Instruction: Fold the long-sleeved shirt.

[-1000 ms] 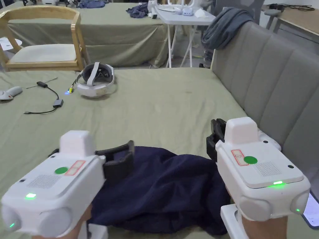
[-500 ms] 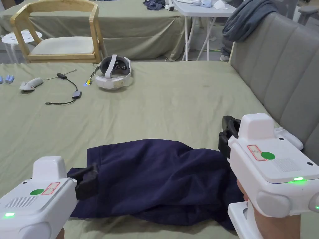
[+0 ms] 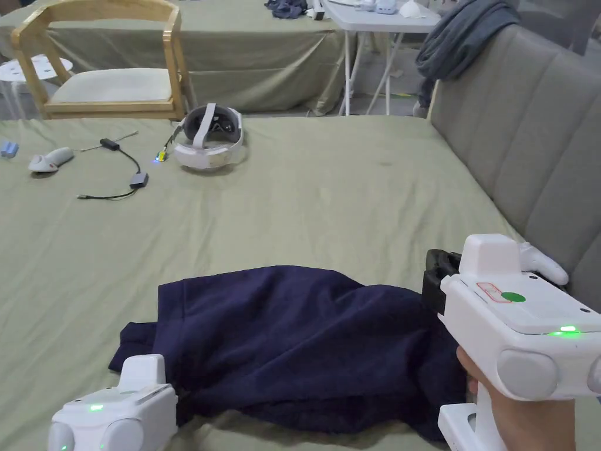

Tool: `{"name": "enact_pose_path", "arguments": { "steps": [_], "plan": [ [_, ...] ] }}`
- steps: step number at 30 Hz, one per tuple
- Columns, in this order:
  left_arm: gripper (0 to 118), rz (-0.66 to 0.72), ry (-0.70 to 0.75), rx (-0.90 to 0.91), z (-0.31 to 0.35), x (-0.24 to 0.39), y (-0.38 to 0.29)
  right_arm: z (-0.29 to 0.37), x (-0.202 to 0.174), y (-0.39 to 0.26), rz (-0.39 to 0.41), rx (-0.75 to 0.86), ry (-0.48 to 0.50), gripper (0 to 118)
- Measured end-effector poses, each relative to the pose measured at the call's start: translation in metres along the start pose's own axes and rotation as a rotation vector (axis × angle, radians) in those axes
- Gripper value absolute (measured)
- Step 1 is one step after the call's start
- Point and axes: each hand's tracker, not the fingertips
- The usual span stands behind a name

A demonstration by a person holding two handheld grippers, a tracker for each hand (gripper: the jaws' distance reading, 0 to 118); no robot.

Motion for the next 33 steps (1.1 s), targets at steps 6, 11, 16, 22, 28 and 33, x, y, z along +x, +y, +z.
{"name": "enact_pose_path", "arguments": {
  "steps": [6,11,16,22,28,33],
  "plan": [
    [12,0.021,-0.008,0.054,0.031,-0.005,0.0,-0.08,0.055,0.021,-0.035,-0.253,0.012,97],
    [11,0.037,-0.031,0.056,0.035,-0.011,0.0,-0.177,0.091,0.006,-0.169,-0.579,0.092,76],
    [11,0.043,-0.035,0.058,0.041,-0.007,0.001,-0.221,0.094,-0.036,-0.132,-0.905,0.057,72],
    [10,0.047,-0.047,0.107,0.048,-0.009,0.027,-0.195,0.083,-0.034,-0.159,-0.771,0.105,12],
    [9,0.083,-0.137,0.293,0.088,-0.023,0.124,-0.157,0.083,0.05,-0.144,-0.442,0.262,12],
    [9,0.057,-0.15,0.518,0.155,-0.029,0.238,-0.088,0.05,0.172,0.016,-0.132,0.243,12]
  ]
}}
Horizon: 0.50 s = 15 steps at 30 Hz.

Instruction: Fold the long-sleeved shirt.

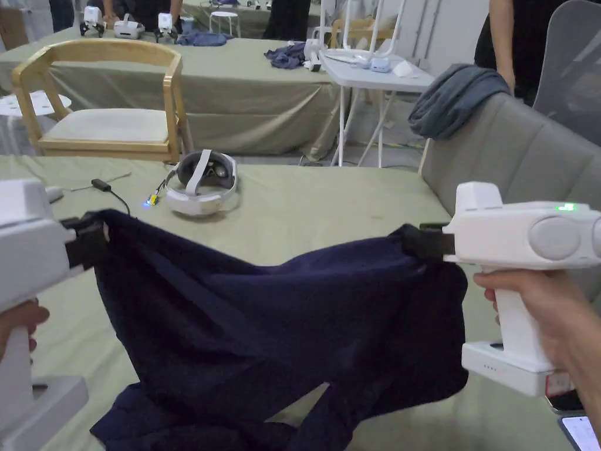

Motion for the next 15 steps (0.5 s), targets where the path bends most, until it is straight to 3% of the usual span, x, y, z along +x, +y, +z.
{"name": "enact_pose_path", "arguments": {
  "steps": [4,6,9,12,15],
  "plan": [
    [9,-0.121,0.068,0.114,-0.013,0.008,0.108,0.029,-0.022,0.101,0.099,0.161,-0.056,11],
    [9,-0.085,0.055,0.172,-0.019,0.01,0.163,0.04,-0.031,0.155,0.116,0.232,-0.123,11],
    [9,-0.102,0.11,0.216,-0.024,0.02,0.228,0.048,-0.032,0.227,0.083,0.313,-0.134,11],
    [9,-0.053,0.083,0.217,-0.026,0.026,0.272,0.055,-0.039,0.278,0.113,0.347,-0.199,11],
    [9,-0.047,0.09,0.235,-0.031,0.034,0.29,0.067,-0.048,0.295,0.094,0.374,-0.209,11]
  ]
}}
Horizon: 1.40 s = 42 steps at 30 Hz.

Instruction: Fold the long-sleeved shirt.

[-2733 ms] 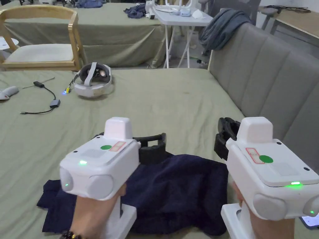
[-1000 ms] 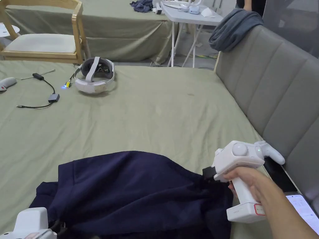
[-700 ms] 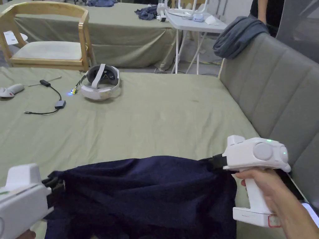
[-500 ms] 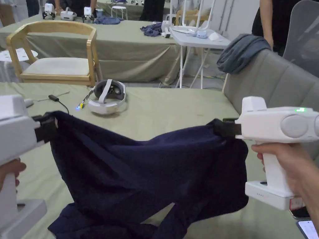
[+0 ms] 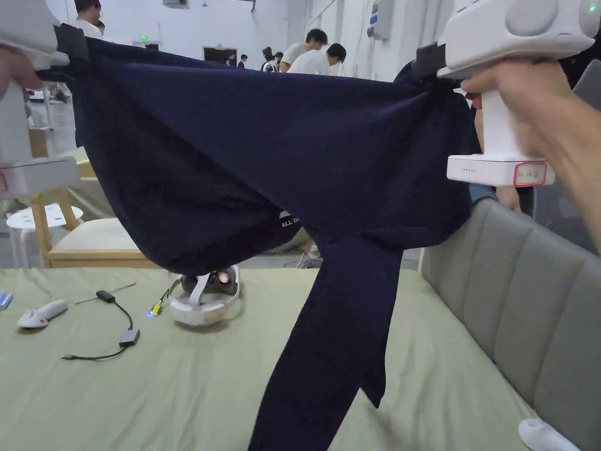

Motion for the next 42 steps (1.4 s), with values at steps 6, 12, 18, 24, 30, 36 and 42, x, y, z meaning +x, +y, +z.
{"name": "enact_pose_path", "arguments": {
  "steps": [6,12,18,24,30,36,42],
  "plan": [
    [9,-0.041,0.009,-0.037,-0.022,0.004,-0.03,-0.03,0.005,-0.025,0.003,-0.032,-0.01,11],
    [9,-0.042,0.019,-0.227,-0.065,-0.013,-0.147,-0.076,0.01,-0.156,-0.041,-0.225,-0.004,11],
    [9,-0.013,0.043,-0.442,-0.087,-0.029,-0.282,-0.108,0.011,-0.3,-0.164,-0.431,0.016,11],
    [9,0.048,0.039,-0.466,-0.029,-0.036,-0.335,-0.062,0.002,-0.346,-0.158,-0.459,0.079,11],
    [9,0.045,0.058,-0.517,0.103,-0.049,-0.42,0.045,-0.011,-0.415,-0.074,-0.473,0.108,11],
    [9,0.017,0.085,-0.827,0.145,-0.077,-0.524,0.084,-0.023,-0.522,-0.026,-0.771,0.089,11],
    [86,-0.045,0.089,-0.843,0.13,-0.08,-0.539,0.072,-0.025,-0.559,-0.032,-0.816,0.106,46]
  ]
}}
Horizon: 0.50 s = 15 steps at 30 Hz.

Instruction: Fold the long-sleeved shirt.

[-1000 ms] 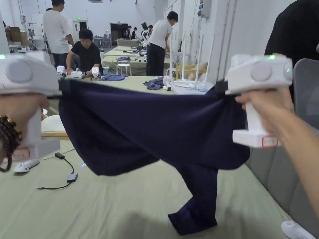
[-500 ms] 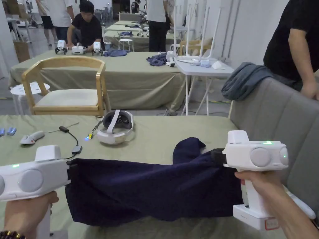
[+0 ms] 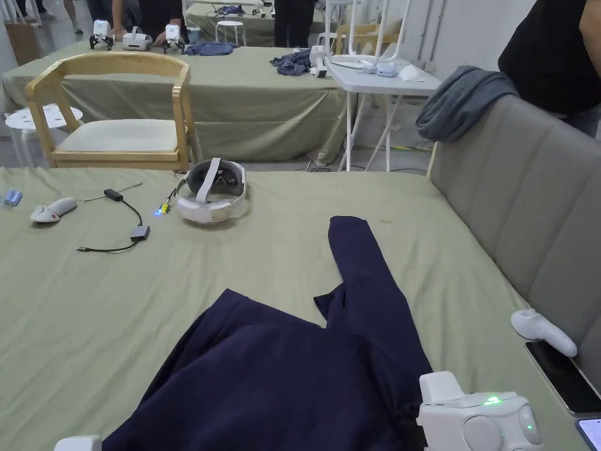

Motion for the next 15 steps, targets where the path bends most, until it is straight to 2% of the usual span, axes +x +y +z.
{"name": "enact_pose_path", "arguments": {
  "steps": [1,2,3,4,5,6,7,8,10,12,13,14,15],
  "plan": [
    [111,-0.012,-0.007,0.009,0.004,-0.001,0.003,0.016,-0.002,0.003,-0.021,0.031,0.003,90],
    [105,-0.027,-0.017,0.043,0.012,0.003,-0.001,0.029,0.0,0.004,-0.038,0.063,-0.005,113],
    [102,-0.029,-0.035,0.105,0.026,0.004,0.005,0.043,0.002,0.003,-0.057,0.114,-0.012,118],
    [103,-0.039,-0.043,0.138,0.034,0.004,0.008,0.068,0.003,0.002,-0.083,0.204,-0.009,116],
    [101,-0.033,-0.037,0.112,0.038,0.003,0.014,0.082,0.008,0.001,-0.122,0.261,0.009,106],
    [92,-0.031,-0.034,0.109,0.054,0.014,0.002,0.091,0.014,0.0,-0.167,0.266,0.014,79],
    [54,-0.022,-0.041,0.11,0.062,0.016,0.001,0.1,0.021,0.0,-0.215,0.268,0.005,16],
    [10,-0.022,-0.052,0.124,0.069,0.018,0.002,0.102,0.029,0.003,-0.236,0.256,0.0,0],
    [4,-0.031,-0.015,0.162,0.063,0.021,0.004,0.111,0.035,0.001,-0.243,0.283,-0.079,0],
    [4,-0.046,-0.035,0.166,0.06,0.03,0.005,0.113,0.045,0.003,-0.205,0.267,-0.08,2],
    [4,-0.043,-0.062,0.163,0.058,0.035,0.005,0.113,0.047,0.004,-0.205,0.258,-0.092,20],
    [4,-0.016,-0.094,0.167,0.068,0.016,0.015,0.111,0.048,0.005,-0.213,0.258,-0.106,20],
    [4,-0.013,-0.097,0.174,0.067,0.016,0.016,0.107,0.05,0.006,-0.215,0.252,-0.108,30]
  ]
}}
